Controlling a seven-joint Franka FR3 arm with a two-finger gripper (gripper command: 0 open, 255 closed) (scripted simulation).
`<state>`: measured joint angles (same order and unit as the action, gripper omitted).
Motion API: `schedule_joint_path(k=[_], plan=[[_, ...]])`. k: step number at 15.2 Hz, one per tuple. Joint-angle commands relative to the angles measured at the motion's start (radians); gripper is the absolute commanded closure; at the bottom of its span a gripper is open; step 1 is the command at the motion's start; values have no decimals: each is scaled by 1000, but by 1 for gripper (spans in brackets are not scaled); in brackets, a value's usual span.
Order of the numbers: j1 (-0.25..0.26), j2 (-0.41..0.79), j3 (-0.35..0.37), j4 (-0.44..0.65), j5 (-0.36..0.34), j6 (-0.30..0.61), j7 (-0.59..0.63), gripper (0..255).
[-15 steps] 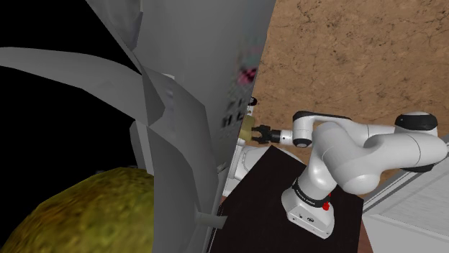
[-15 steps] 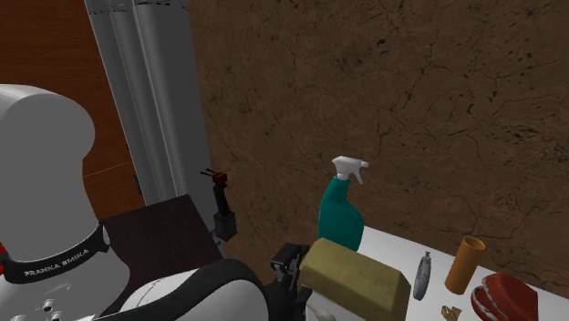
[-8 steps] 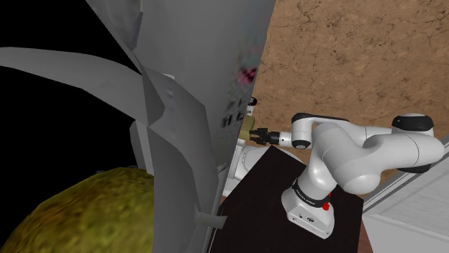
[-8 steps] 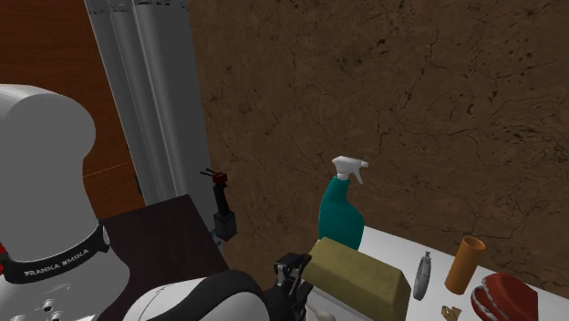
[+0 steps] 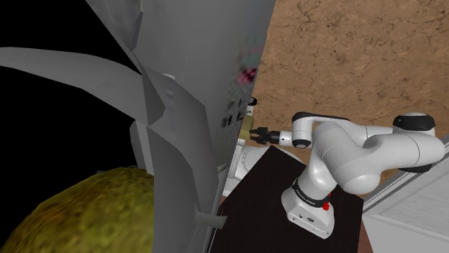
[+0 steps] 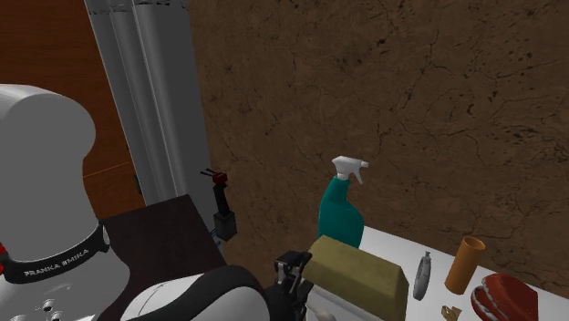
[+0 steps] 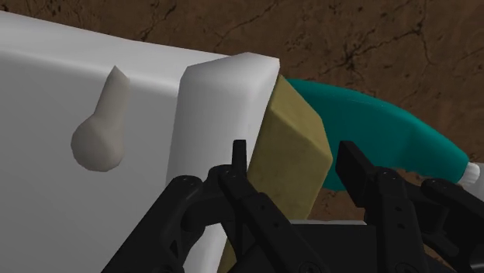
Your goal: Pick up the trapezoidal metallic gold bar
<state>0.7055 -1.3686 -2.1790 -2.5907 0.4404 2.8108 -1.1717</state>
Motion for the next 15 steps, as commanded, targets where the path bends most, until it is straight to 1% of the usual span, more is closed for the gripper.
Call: schedule_joint_path(k=[1,13,15], plan=[[-10,14,20,-16,6,1,12,255],[-101,111,179,-121,56,-4,108,255],[-102,112,181,-122,56,-5,109,255]])
